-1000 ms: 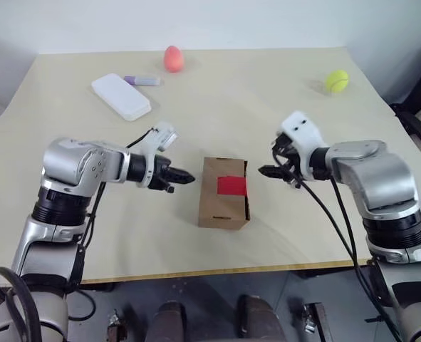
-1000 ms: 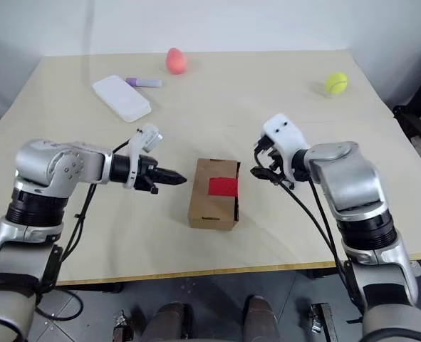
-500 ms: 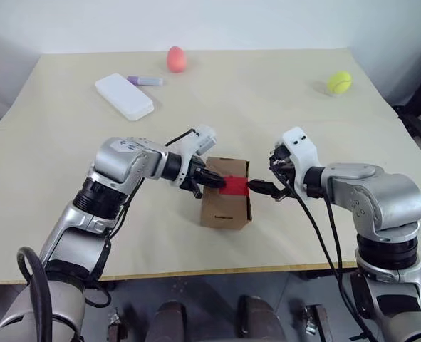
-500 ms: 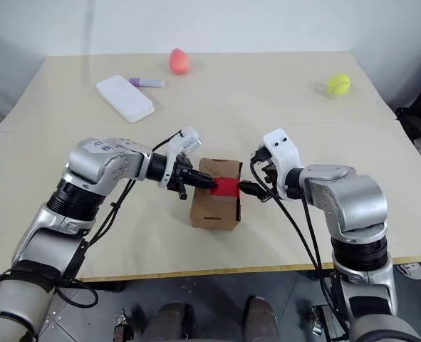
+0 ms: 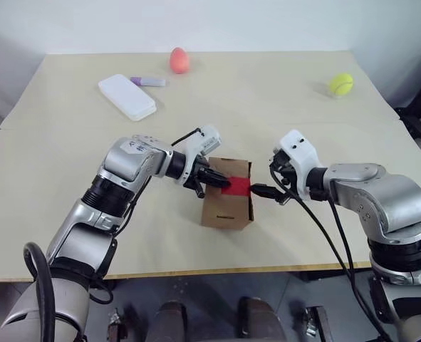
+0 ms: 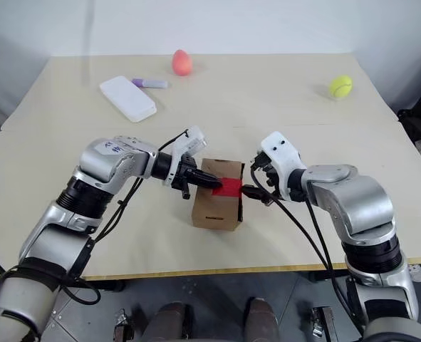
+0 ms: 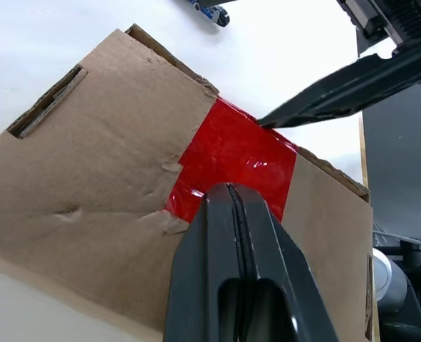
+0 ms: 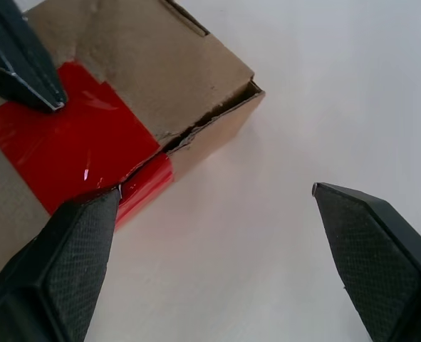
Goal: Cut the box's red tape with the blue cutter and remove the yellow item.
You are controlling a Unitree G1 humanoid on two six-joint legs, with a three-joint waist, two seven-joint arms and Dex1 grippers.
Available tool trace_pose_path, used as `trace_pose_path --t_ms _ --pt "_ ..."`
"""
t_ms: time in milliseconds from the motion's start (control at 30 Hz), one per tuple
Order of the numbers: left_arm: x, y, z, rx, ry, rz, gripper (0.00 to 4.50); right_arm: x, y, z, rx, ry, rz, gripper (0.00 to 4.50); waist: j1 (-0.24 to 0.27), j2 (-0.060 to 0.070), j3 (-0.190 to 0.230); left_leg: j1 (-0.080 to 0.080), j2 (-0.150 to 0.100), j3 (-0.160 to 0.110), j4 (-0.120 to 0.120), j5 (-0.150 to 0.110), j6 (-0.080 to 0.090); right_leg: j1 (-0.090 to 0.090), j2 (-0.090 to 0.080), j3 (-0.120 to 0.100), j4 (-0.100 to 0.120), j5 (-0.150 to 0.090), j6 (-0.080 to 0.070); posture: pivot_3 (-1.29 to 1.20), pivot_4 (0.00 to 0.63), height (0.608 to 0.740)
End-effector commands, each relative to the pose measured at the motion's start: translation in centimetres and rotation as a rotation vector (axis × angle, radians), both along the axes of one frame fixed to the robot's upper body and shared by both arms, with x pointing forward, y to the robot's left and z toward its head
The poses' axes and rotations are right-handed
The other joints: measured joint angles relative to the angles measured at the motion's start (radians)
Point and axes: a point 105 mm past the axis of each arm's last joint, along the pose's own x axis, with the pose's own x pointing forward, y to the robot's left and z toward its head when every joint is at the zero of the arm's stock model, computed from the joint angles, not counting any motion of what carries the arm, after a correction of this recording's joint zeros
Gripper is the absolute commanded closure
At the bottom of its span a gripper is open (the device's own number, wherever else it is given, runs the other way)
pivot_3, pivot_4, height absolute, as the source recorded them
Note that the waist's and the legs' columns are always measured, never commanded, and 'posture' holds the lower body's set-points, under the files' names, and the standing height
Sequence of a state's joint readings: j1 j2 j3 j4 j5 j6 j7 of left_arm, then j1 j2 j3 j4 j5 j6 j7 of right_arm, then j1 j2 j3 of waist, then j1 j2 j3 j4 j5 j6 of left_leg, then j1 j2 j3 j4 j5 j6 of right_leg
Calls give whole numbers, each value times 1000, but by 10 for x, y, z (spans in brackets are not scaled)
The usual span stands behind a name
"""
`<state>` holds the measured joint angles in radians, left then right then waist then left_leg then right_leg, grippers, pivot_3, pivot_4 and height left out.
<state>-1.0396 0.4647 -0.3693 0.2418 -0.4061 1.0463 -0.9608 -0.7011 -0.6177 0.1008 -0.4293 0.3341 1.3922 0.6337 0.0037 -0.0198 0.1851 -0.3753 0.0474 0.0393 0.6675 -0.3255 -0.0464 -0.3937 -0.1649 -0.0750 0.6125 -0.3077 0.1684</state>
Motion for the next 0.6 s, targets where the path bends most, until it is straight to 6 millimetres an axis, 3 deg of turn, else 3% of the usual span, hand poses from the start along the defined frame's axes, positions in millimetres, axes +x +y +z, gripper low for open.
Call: trace_pose_path --t_ms 33,267,600 --pt "-2 -3 -9 32 11 2 4500 -10 12 -27 -67 96 84 30 0 0 0 1 0 0 0 0 0 0 0 0 0 0 0 0 150 740" --pt "-4 -5 -9 22 20 5 4500 -15 13 -47 -174 132 144 30 -2 -3 -3 3 0 0 -1 0 0 2 0 0 0 0 0 0 150 740" --pt "-8 -3 -11 14 37 18 4500 -17 -8 -65 -295 156 147 30 -3 -10 -11 4 0 0 -2 0 0 3 0 0 0 0 0 0 150 740"
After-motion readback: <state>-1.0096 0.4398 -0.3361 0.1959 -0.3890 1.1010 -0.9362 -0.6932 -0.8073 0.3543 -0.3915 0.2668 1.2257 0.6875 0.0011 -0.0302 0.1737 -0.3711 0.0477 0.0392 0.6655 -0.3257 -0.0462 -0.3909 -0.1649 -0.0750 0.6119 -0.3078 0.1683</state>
